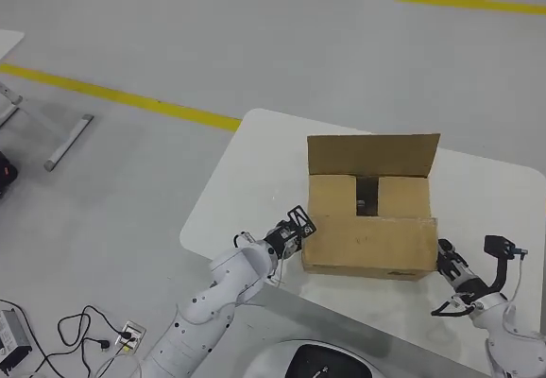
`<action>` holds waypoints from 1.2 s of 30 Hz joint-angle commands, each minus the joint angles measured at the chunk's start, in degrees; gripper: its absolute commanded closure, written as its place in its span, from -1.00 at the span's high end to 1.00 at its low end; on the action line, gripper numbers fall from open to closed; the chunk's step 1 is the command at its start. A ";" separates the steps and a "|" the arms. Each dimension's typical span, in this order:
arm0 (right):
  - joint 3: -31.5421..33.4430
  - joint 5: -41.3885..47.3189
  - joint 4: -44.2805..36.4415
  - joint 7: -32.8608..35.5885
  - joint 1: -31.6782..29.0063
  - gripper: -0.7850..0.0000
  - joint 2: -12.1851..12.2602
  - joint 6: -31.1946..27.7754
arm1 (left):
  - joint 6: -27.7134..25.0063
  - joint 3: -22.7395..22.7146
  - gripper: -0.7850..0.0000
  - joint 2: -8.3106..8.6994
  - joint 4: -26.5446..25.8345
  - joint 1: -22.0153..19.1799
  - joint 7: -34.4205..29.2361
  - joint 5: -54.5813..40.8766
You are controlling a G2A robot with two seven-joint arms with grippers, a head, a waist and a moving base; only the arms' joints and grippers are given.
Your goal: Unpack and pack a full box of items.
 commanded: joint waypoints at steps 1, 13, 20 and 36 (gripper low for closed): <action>0.79 -0.80 -1.39 1.44 -1.37 -1.00 0.33 -0.73 | -0.33 0.13 -1.00 0.03 -0.30 0.03 0.27 -0.19; 6.46 -1.24 -10.48 5.12 -8.74 0.08 1.80 -1.48 | -1.64 0.75 1.00 0.26 -1.55 0.15 1.15 -0.04; 8.57 -2.37 -11.11 2.57 -8.90 1.00 2.11 0.72 | -1.30 0.66 1.00 0.47 -2.97 0.66 2.02 0.98; 9.23 -7.49 -13.06 -0.60 5.27 0.50 2.65 5.09 | 3.37 -1.84 1.00 0.99 -12.45 4.12 3.34 3.75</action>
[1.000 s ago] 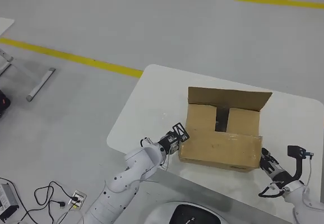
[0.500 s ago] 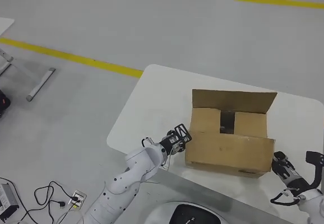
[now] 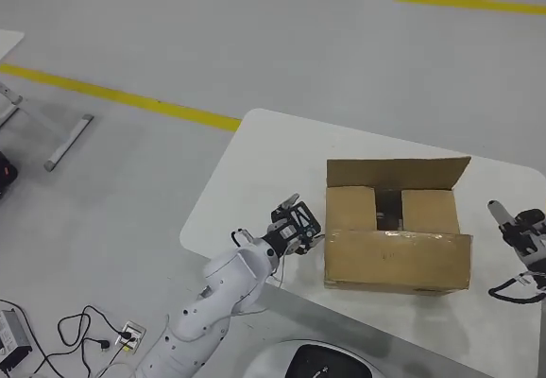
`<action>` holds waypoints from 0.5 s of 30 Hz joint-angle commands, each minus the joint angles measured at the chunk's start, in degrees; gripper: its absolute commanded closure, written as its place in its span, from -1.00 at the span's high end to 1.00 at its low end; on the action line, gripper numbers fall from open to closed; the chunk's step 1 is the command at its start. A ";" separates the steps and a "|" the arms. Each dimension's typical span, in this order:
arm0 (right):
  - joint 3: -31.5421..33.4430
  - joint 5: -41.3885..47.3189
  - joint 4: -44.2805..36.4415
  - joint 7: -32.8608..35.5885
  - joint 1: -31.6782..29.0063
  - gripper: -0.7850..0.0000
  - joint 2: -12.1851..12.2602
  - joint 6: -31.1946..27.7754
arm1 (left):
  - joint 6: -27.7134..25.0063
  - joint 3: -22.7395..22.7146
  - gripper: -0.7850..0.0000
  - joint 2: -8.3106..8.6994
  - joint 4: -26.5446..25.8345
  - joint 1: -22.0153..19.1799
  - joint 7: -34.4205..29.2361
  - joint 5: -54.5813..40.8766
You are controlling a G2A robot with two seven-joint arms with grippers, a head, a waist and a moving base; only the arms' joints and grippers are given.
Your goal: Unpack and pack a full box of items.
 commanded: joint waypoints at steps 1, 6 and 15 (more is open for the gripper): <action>-1.41 -1.83 -0.30 -0.44 2.37 0.51 -0.06 0.75 | 0.85 -0.65 1.00 0.03 -1.39 0.50 -0.09 -0.45; -5.35 -3.77 0.03 -1.65 9.12 0.33 -0.55 4.92 | 0.59 -1.67 1.00 0.16 -3.91 1.37 -0.41 -1.33; -22.69 -7.81 8.68 -0.41 25.21 -1.00 -3.22 9.19 | 1.59 -3.97 1.00 0.23 -6.78 2.72 -0.27 -5.51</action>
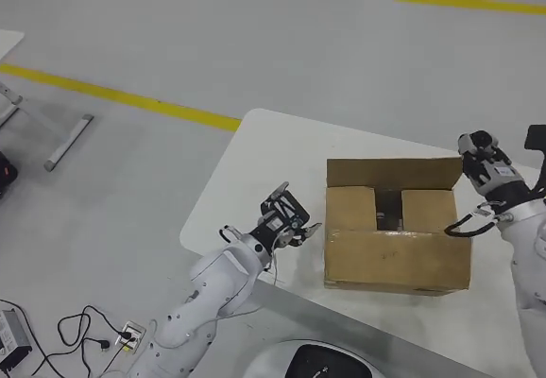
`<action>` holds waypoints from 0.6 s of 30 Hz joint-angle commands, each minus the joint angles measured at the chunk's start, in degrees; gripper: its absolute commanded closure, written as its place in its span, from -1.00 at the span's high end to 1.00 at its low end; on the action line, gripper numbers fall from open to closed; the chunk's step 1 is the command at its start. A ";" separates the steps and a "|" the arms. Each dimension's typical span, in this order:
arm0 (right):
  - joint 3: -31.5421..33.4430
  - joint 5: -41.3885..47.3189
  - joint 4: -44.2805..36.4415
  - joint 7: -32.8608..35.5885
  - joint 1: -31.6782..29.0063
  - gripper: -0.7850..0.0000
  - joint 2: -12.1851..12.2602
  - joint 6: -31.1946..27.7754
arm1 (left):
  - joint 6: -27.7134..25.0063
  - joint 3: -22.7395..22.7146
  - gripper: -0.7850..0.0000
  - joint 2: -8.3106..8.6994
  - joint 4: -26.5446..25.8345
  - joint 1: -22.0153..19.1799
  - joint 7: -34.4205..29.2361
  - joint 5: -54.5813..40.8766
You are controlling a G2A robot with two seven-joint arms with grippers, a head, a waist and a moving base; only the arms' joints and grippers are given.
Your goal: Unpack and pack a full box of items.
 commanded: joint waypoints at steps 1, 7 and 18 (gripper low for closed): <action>-5.37 -0.18 3.91 0.14 4.55 -1.00 -1.08 1.76 | 0.29 -0.56 1.00 0.01 -0.39 0.27 -0.07 -1.03; -16.18 -0.34 16.19 2.61 15.82 -1.00 -4.49 6.56 | 0.72 -1.84 1.00 0.12 -1.48 0.83 -0.44 -2.05; -21.09 3.03 25.53 8.57 20.96 -1.00 -7.28 6.65 | 0.52 -2.32 1.00 0.21 -1.97 1.14 -0.51 -1.89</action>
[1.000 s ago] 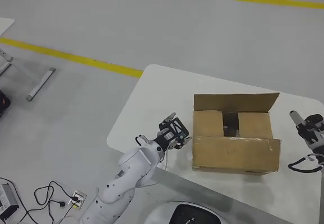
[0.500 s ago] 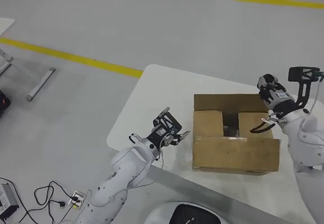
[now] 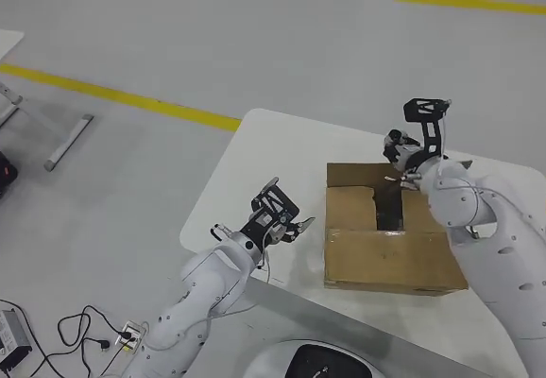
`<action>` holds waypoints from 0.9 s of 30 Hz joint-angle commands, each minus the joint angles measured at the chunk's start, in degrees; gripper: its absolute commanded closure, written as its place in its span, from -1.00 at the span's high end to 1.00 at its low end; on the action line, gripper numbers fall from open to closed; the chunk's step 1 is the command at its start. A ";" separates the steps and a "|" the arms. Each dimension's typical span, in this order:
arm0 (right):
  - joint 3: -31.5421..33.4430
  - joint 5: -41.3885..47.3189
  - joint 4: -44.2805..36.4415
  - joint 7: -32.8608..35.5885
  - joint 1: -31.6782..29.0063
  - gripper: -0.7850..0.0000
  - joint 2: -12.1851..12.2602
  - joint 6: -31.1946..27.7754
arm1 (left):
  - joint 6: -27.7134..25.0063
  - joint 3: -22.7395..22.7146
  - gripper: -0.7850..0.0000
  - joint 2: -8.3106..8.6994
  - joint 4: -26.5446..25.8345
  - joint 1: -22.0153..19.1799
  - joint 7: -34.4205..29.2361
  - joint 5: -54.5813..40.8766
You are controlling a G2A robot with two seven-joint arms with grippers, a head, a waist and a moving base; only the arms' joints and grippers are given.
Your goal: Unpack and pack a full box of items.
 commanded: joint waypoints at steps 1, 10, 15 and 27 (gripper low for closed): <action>0.53 0.21 -0.22 0.70 -0.73 -1.00 0.09 -0.49 | 0.00 0.00 1.00 0.00 0.00 0.00 0.00 -0.01; 5.25 -2.28 -9.91 5.78 -9.00 -1.00 2.23 -2.51 | 0.00 0.00 1.00 0.00 0.00 0.00 0.00 -0.01; 7.78 -4.11 -16.21 8.65 -15.74 -1.00 3.53 -2.62 | -0.67 0.17 1.00 0.03 0.31 0.36 0.88 -0.90; 7.86 -8.82 -22.84 6.86 -27.62 -1.00 4.63 -3.74 | -2.04 0.69 1.00 0.00 3.73 -0.55 -5.35 -5.64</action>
